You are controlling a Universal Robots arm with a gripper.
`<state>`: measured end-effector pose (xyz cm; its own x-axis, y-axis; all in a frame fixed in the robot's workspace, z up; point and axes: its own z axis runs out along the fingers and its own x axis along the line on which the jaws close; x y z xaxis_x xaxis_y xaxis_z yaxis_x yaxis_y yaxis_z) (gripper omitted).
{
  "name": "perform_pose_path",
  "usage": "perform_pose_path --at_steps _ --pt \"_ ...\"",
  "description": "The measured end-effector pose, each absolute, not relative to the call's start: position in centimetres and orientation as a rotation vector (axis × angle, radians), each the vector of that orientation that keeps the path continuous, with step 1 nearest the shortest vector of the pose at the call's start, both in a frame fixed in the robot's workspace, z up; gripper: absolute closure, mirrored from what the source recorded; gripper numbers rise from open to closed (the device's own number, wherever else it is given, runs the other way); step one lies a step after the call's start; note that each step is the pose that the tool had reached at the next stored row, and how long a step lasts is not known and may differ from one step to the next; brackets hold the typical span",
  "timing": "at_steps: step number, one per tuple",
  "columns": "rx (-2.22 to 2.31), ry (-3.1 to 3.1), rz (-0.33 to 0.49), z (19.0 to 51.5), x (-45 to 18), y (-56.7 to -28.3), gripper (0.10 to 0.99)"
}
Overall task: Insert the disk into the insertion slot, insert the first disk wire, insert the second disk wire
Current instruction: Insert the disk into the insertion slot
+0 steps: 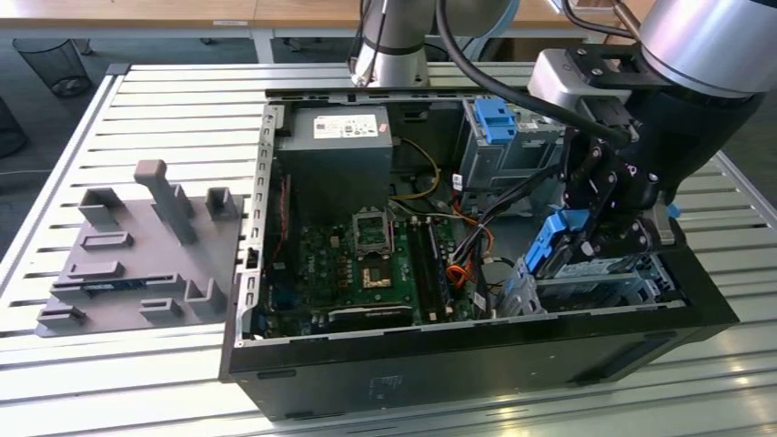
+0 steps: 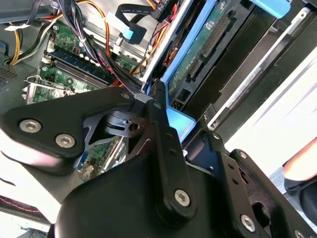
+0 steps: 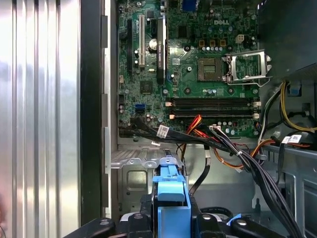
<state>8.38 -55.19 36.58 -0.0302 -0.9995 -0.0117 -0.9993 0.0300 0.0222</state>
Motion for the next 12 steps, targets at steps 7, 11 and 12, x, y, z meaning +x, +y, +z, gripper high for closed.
perform_pose_path --at_steps 7,11,12 --pt "2.187 -2.253 -0.047 36.09 8.38 -55.19 0.722" --pt "2.187 -2.253 -0.048 35.90 8.38 -55.19 0.714" --pt "2.187 -2.254 -0.048 35.85 8.37 -55.19 0.714"
